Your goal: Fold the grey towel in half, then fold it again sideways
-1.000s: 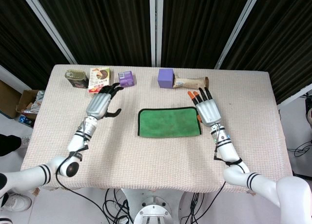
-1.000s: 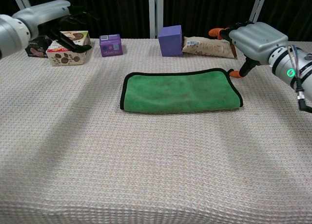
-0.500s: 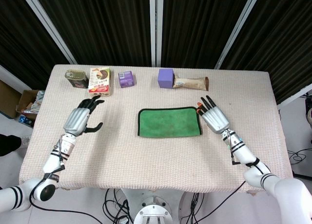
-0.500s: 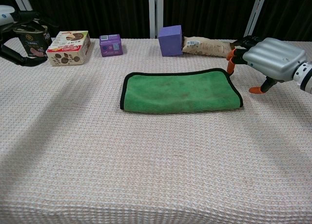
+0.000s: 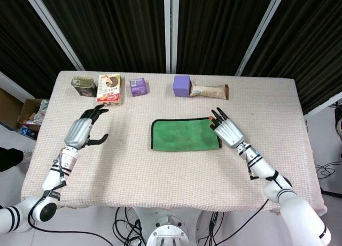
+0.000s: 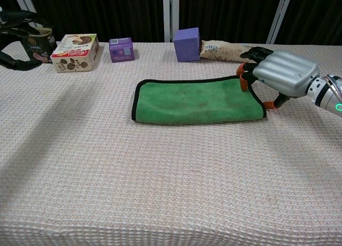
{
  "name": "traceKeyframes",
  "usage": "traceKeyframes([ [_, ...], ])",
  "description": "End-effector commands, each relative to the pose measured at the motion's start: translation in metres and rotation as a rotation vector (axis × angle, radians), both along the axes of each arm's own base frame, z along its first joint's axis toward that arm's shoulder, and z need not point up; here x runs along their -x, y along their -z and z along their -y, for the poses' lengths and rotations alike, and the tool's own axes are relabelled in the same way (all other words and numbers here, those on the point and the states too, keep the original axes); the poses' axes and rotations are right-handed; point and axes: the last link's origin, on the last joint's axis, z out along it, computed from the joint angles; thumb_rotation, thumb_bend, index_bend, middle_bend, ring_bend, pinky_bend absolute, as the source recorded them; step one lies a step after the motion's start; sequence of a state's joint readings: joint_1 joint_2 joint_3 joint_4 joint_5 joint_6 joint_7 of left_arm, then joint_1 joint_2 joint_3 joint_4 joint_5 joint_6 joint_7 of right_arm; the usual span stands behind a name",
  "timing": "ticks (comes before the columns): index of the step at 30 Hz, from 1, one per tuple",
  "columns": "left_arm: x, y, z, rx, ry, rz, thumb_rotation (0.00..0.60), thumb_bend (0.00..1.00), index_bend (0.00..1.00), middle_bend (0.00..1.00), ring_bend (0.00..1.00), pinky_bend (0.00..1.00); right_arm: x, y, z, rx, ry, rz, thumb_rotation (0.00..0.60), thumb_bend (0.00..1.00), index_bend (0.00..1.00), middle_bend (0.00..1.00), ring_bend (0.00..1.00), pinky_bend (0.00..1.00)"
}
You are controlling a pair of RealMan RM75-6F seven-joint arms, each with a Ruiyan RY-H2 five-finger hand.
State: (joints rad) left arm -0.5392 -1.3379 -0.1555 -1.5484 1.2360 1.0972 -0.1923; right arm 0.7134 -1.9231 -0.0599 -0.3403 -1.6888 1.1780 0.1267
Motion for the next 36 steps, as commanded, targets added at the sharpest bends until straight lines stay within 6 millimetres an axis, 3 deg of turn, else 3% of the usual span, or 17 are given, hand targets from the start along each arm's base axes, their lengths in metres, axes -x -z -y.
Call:
traceKeyframes([
  [1, 0.002, -0.002, 0.0, 0.004, -0.01, 0.02, 0.6, 0.3, 0.16, 0.04, 0.1, 0.1, -0.004, 0.005, 0.0, -0.01, -0.014, 0.001, 0.6, 0.11, 0.41, 0.21, 0.0, 0.0],
  [11, 0.005, -0.003, 0.001, 0.033, -0.02, 0.059, 0.6, 0.3, 0.16, 0.04, 0.1, 0.1, -0.008, 0.01, 0.003, -0.009, -0.022, -0.002, 0.6, 0.21, 0.48, 0.22, 0.01, 0.0],
  [16, 0.006, -0.006, 0.002, 0.033, -0.022, 0.076, 0.6, 0.3, 0.16, 0.04, 0.1, 0.1, -0.009, 0.008, 0.002, -0.006, -0.038, 0.008, 0.6, 0.32, 0.56, 0.24, 0.04, 0.0],
  [20, 0.007, -0.009, 0.002, 0.024, -0.021, 0.08, 0.6, 0.3, 0.16, 0.05, 0.1, 0.1, -0.005, -0.001, 0.002, 0.011, -0.064, -0.018, 0.6, 0.39, 0.63, 0.26, 0.05, 0.0],
  [26, 0.009, -0.014, 0.003, 0.013, -0.025, 0.093, 0.6, 0.3, 0.16, 0.04, 0.1, 0.1, 0.001, -0.032, 0.001, 0.066, -0.178, -0.08, 0.6, 0.39, 0.64, 0.27, 0.05, 0.0],
  [31, 0.01, -0.019, 0.005, 0.006, -0.015, 0.094, 0.6, 0.3, 0.16, 0.04, 0.1, 0.1, -0.021, -0.047, 0.006, 0.104, -0.301, -0.071, 0.6, 0.39, 0.64, 0.28, 0.05, 0.0],
  [36, 0.014, -0.02, 0.01, 0.008, -0.017, 0.105, 0.6, 0.3, 0.16, 0.04, 0.1, 0.1, -0.061, -0.025, 0.012, 0.066, -0.405, -0.081, 0.6, 0.39, 0.64, 0.28, 0.05, 0.0],
])
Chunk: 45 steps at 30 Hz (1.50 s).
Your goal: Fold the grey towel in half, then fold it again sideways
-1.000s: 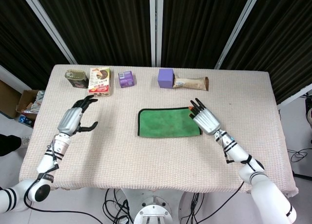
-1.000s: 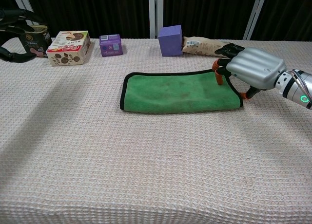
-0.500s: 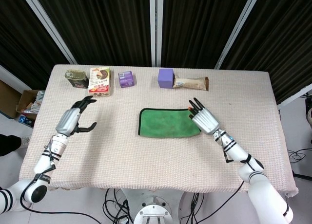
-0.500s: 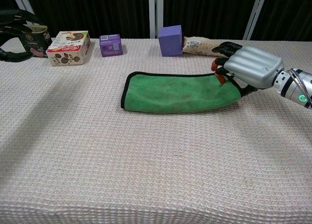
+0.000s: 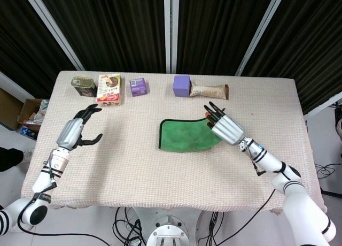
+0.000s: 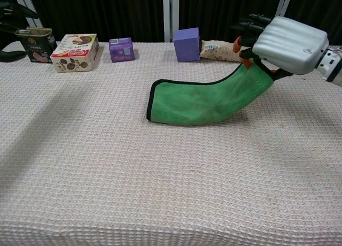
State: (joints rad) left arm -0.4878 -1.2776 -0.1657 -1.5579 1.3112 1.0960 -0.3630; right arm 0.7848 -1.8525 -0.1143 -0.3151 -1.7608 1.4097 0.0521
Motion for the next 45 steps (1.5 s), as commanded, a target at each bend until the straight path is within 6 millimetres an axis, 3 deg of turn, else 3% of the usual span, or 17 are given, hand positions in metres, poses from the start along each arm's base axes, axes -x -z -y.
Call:
traceKeyframes([
  [1, 0.003, 0.0, 0.002, 0.004, -0.003, 0.003, 0.6, 0.29, 0.16, 0.04, 0.1, 0.1, -0.031, 0.018, 0.004, -0.03, -0.074, -0.028, 0.6, 0.39, 0.64, 0.28, 0.05, 0.0],
  [8, 0.007, -0.004, 0.006, -0.002, -0.003, 0.017, 0.6, 0.3, 0.16, 0.04, 0.1, 0.1, -0.093, 0.061, 0.01, -0.079, -0.153, -0.063, 0.6, 0.39, 0.64, 0.28, 0.05, 0.0],
  [11, 0.008, -0.006, 0.007, -0.005, -0.001, 0.019, 0.6, 0.3, 0.16, 0.04, 0.1, 0.1, -0.111, 0.074, 0.012, -0.091, -0.166, -0.073, 0.6, 0.39, 0.64, 0.28, 0.05, 0.0],
  [23, 0.011, -0.009, 0.01, -0.003, -0.004, 0.035, 0.6, 0.3, 0.16, 0.04, 0.1, 0.1, -0.151, 0.118, 0.014, -0.115, -0.129, -0.118, 0.6, 0.37, 0.62, 0.28, 0.05, 0.0],
  [26, 0.012, -0.01, 0.01, -0.005, -0.006, 0.041, 0.6, 0.29, 0.16, 0.04, 0.1, 0.1, -0.155, 0.128, 0.014, -0.116, -0.089, -0.127, 0.6, 0.32, 0.5, 0.26, 0.02, 0.0],
  [31, 0.014, -0.011, 0.011, -0.009, -0.007, 0.04, 0.6, 0.28, 0.17, 0.04, 0.1, 0.1, -0.161, 0.136, 0.011, -0.098, -0.037, -0.081, 0.6, 0.06, 0.04, 0.09, 0.0, 0.0],
  [35, 0.016, -0.013, 0.013, -0.017, -0.007, 0.03, 0.6, 0.28, 0.16, 0.04, 0.1, 0.1, -0.161, 0.119, 0.01, -0.073, -0.055, 0.021, 0.6, 0.0, 0.0, 0.03, 0.0, 0.0],
  [38, 0.023, -0.018, 0.015, -0.034, -0.013, -0.009, 0.6, 0.28, 0.16, 0.04, 0.1, 0.1, -0.153, 0.089, 0.012, -0.014, -0.058, 0.143, 0.6, 0.0, 0.0, 0.02, 0.0, 0.0],
  [41, 0.037, -0.028, 0.019, -0.068, -0.025, -0.116, 0.6, 0.28, 0.16, 0.04, 0.1, 0.1, -0.13, 0.046, 0.014, 0.097, -0.033, 0.273, 0.6, 0.02, 0.0, 0.05, 0.0, 0.0],
  [45, 0.059, -0.047, 0.028, -0.174, -0.043, -0.336, 0.6, 0.28, 0.17, 0.05, 0.1, 0.1, -0.08, -0.022, -0.005, 0.196, 0.078, 0.432, 0.6, 0.18, 0.02, 0.1, 0.0, 0.0],
])
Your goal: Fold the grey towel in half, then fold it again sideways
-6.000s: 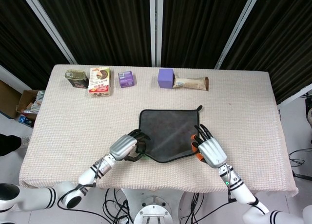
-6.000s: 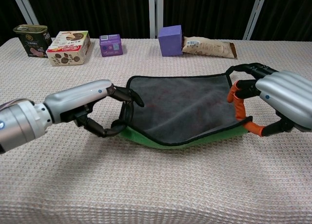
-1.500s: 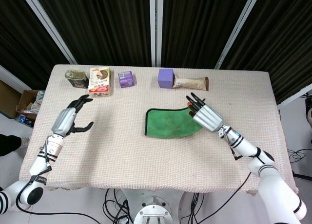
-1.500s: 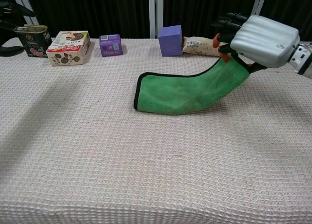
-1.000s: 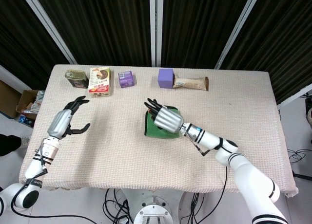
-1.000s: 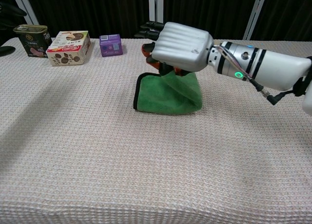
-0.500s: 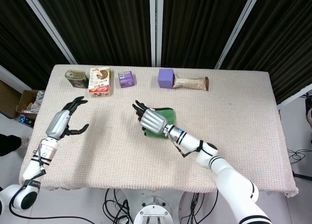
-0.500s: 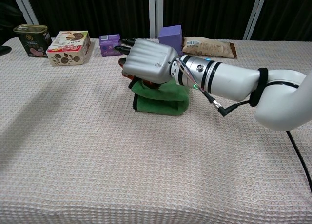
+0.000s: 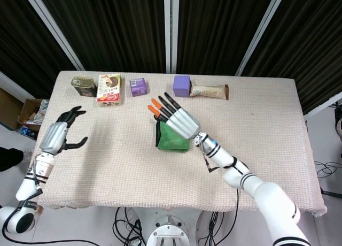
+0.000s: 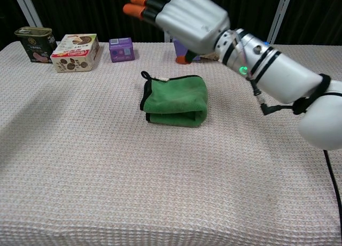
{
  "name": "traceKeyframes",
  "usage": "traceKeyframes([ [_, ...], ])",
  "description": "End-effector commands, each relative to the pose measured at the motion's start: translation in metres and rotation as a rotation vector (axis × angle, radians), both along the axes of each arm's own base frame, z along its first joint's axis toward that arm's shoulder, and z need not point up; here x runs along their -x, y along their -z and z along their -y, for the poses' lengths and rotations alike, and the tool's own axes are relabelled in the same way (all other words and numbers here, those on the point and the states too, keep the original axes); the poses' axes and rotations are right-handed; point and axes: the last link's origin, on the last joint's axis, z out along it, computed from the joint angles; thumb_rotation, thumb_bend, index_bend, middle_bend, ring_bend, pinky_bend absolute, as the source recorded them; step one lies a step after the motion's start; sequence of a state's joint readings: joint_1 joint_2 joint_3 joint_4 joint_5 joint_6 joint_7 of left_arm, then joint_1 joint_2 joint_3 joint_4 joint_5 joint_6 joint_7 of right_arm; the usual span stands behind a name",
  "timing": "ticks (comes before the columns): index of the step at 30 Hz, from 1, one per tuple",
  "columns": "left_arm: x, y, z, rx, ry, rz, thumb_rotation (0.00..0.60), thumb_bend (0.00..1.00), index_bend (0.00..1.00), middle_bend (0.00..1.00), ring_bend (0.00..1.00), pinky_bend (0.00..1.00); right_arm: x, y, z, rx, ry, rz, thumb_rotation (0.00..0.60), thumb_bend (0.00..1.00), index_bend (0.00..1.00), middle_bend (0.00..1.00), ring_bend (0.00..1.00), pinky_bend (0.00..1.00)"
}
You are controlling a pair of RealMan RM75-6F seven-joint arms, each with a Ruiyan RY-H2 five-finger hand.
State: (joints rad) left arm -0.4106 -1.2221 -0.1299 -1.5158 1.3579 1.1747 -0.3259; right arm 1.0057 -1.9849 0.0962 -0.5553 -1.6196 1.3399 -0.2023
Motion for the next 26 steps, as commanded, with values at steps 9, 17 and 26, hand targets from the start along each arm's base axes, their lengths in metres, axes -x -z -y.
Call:
traceKeyframes([
  [9, 0.055, -0.043, 0.041, -0.212, -0.074, -0.454, 0.6, 0.27, 0.19, 0.06, 0.1, 0.1, 0.158, -0.197, -0.108, -0.013, 0.614, 0.375, 0.6, 0.23, 0.12, 0.13, 0.0, 0.02],
  [17, 0.048, -0.05, 0.086, -0.162, -0.062, -0.33, 0.6, 0.26, 0.18, 0.06, 0.1, 0.1, 0.221, -0.23, -0.178, -0.145, 0.83, 0.465, 0.6, 0.26, 0.07, 0.05, 0.0, 0.0],
  [26, 0.044, -0.039, 0.125, -0.181, -0.057, -0.326, 0.6, 0.26, 0.17, 0.06, 0.1, 0.1, 0.25, -0.22, -0.228, -0.161, 0.861, 0.567, 0.6, 0.27, 0.06, 0.05, 0.0, 0.0],
])
